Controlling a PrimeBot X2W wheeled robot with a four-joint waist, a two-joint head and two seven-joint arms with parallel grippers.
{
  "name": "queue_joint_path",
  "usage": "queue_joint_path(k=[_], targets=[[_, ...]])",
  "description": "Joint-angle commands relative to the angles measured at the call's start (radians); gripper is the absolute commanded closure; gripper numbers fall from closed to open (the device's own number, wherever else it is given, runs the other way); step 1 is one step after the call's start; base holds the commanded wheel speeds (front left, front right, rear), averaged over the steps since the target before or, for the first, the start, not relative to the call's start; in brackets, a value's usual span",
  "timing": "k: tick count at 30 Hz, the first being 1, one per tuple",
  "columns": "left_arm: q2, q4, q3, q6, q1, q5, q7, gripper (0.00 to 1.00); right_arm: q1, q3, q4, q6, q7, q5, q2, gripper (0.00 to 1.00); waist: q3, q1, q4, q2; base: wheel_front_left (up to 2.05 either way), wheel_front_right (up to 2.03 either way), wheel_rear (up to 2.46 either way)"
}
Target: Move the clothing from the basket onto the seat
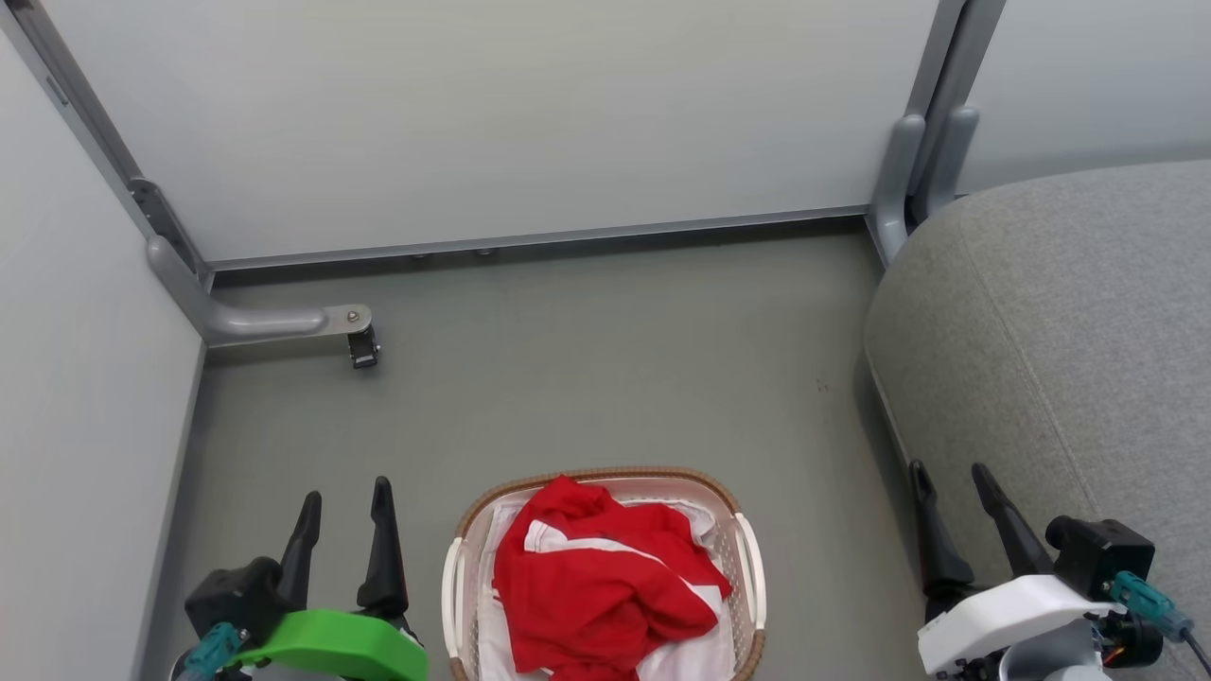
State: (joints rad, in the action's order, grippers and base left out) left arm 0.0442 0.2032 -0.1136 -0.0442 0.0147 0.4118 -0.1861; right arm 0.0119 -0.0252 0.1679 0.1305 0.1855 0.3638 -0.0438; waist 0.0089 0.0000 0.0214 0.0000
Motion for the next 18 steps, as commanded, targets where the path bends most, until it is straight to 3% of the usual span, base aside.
queue_joint_path(k=[1, 18], targets=[[0.007, 0.001, -0.005, -0.003, 0.011, -0.029, -0.009, 0.0, 0.011, -0.002, -0.009, 0.0, 0.009, -0.028, -0.006, 0.0, 0.0, 0.0, 0.001, 0.0, 0.0, 0.0, 0.0], [0.008, 0.025, -0.028, 0.004, 0.029, -0.13, -0.044, 0.0, 0.028, -0.02, -0.025, 0.0, 0.045, -0.166, -0.007, 0.0, -0.005, 0.0, 0.005, 0.0, 0.0, 0.0, 0.0]])
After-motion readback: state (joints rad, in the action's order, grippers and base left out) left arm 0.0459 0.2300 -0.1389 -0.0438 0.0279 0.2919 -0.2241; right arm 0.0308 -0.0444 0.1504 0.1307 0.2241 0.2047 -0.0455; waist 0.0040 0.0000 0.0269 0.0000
